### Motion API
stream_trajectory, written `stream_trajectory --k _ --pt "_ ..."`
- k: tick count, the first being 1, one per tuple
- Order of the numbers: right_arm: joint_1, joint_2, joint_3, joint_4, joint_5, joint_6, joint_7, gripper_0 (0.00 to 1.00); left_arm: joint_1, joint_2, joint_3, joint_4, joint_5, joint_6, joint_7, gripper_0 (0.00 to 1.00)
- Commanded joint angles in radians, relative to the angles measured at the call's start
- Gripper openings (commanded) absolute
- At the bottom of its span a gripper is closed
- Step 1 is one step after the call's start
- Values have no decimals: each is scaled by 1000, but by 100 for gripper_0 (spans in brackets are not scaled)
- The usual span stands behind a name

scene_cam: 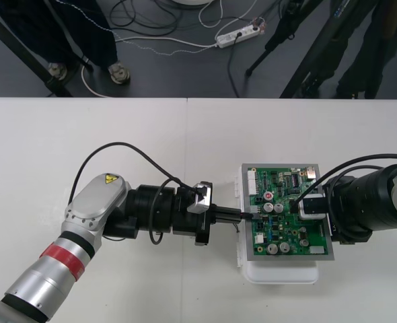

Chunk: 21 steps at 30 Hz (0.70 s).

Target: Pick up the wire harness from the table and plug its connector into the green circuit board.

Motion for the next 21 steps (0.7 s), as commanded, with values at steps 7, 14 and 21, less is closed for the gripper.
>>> stream_trajectory --k 7,14,21 --pt "9 12 17 -38 -5 -5 3 100 -37 -62 -20 -14 -10 42 -32 0" --pt "9 13 17 -38 -2 -5 5 100 -37 -68 -20 -14 -14 49 -32 0" --pt "9 12 17 -38 -2 -5 6 100 -37 -68 -20 -14 -17 49 -32 0"
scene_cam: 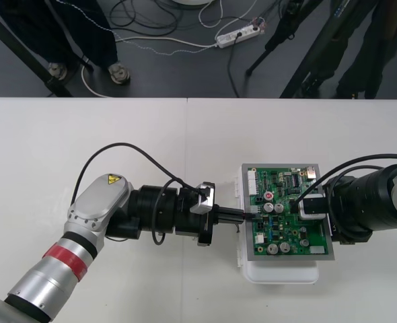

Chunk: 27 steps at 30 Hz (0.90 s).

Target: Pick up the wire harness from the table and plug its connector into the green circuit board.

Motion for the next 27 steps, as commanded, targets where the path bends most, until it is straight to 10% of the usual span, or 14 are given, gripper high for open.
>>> stream_trajectory --k 1,11,12,14,15,27 --pt "9 13 17 -38 -3 -4 6 100 -37 -56 -19 -16 -6 44 -32 0" --pt "9 13 17 -36 11 -4 8 100 -37 -55 -20 -16 -4 44 -32 3" --pt "9 13 18 -36 11 -4 8 100 -37 -56 -19 -16 -4 44 -31 11" --pt "9 12 18 -36 11 -4 9 100 -37 -55 -13 -16 -1 44 -31 85" --pt "7 12 17 -36 11 -4 8 100 -37 -53 -11 -16 -1 44 -31 100" --pt "3 12 8 -36 19 -4 8 100 -37 -21 38 -16 -1 5 -31 100"
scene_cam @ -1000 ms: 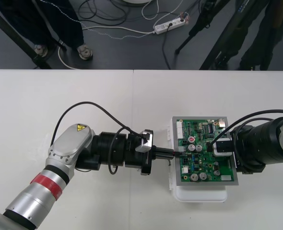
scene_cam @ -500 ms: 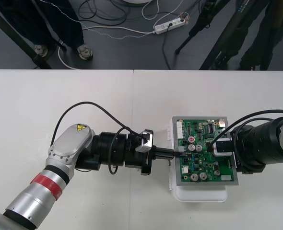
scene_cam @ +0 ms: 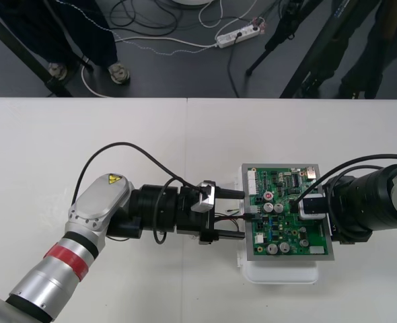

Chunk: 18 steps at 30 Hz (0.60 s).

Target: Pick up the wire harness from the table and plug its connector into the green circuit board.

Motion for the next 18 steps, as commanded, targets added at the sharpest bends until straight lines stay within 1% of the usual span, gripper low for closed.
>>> stream_trajectory --k 1,9,14,18 --pt "0 12 8 -38 15 -4 9 100 -37 -14 31 -17 -1 -4 -31 100" --pt "-3 12 11 -36 48 -4 3 100 -37 -12 34 -16 3 -7 -34 100" --pt "-17 12 11 -36 41 -4 6 100 -37 11 40 -16 6 -11 -34 100" --pt "-22 -2 -20 -36 36 -4 3 100 -35 38 46 -16 19 -37 -31 100"
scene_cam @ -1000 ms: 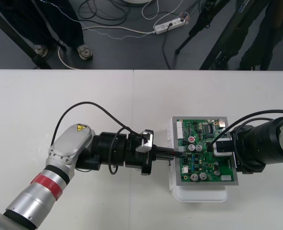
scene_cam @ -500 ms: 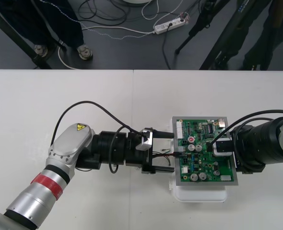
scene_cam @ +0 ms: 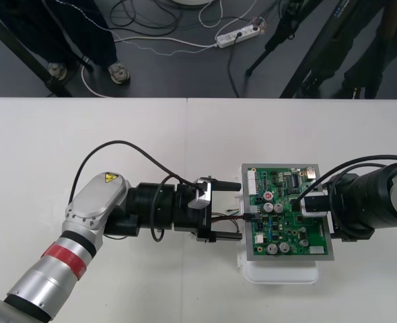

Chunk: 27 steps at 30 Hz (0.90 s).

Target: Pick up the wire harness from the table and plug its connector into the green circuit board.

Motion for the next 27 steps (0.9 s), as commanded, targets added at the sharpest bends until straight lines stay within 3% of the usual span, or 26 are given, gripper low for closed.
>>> stream_trajectory --k 1,16,27 --pt "-20 -10 -35 -35 -7 -4 8 100 -34 43 35 -17 20 -47 -31 100" --pt "-20 -87 -290 105 -269 -4 135 100 -25 217 134 -23 22 -188 -9 100" --pt "-20 -136 -420 126 -535 -4 181 100 26 364 183 -117 26 -225 28 100"
